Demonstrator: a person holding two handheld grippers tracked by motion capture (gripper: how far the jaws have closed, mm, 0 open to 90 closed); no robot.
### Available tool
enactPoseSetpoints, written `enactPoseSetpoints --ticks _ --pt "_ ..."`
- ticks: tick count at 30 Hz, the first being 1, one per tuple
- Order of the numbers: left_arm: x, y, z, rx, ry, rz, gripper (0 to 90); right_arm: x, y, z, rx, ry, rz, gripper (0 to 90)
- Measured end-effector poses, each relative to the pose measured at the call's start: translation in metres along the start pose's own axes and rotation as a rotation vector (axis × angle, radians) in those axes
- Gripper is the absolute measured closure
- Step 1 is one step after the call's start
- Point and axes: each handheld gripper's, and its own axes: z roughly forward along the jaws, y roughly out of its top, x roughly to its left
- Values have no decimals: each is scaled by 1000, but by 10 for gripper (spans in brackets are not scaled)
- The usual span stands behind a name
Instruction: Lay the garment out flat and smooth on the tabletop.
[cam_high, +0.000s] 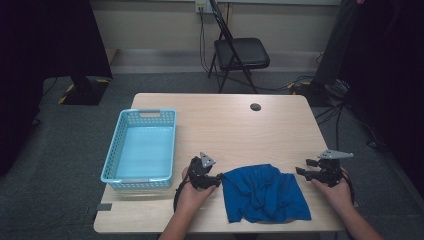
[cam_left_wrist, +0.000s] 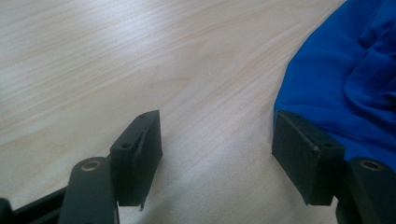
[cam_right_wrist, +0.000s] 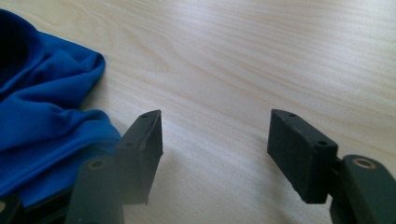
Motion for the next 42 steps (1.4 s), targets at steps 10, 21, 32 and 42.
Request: enactPoseSetpoints --ticks 10,21,32,42 --pt "-7 4 -7 -13 -34 4 358 11 4 -10 -11 38 -48 412" --pt "-17 9 -10 -13 -75 10 381 25 7 -16 -9 88 -84 437" --pt "-28 12 -11 -12 -103 38 379 39 9 -21 -9 132 -125 449" --pt "-38 15 -11 -8 -139 64 386 47 9 -24 -14 177 -146 474"
